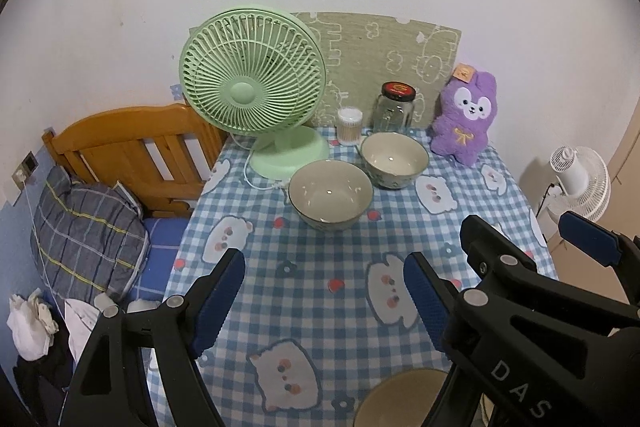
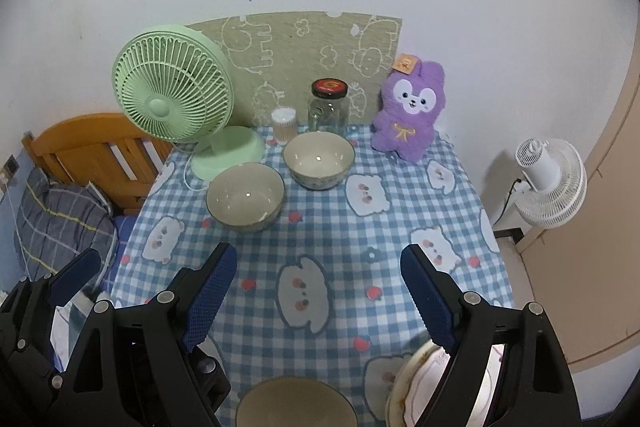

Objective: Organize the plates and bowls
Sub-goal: 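Move both grippers to the second plain cream bowl by the green fan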

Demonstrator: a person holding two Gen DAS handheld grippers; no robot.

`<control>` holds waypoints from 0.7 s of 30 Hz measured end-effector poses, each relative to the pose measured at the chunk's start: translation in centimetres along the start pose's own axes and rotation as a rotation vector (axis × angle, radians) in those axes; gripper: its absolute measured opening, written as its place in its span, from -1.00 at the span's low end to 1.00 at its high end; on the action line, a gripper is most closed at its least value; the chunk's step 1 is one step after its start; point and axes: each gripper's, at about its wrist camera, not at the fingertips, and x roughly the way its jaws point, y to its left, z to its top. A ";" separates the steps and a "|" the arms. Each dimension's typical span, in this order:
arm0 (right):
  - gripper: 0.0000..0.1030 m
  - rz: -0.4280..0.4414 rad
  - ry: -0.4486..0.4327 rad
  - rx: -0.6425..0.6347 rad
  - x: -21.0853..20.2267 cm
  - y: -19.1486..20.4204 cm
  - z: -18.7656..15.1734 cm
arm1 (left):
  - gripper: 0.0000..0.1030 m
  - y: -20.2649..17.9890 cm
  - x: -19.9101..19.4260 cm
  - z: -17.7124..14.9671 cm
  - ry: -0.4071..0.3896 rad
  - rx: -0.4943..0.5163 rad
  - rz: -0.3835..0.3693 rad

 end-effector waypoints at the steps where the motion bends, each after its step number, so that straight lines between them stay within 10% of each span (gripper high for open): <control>1: 0.68 -0.002 -0.003 0.001 0.2 0.1 0.2 | 0.62 0.2 0.2 0.2 -0.002 -0.001 0.001; 21: 0.68 -0.011 -0.007 0.022 7.3 1.8 3.1 | 0.62 1.1 6.7 3.8 -0.006 0.019 -0.007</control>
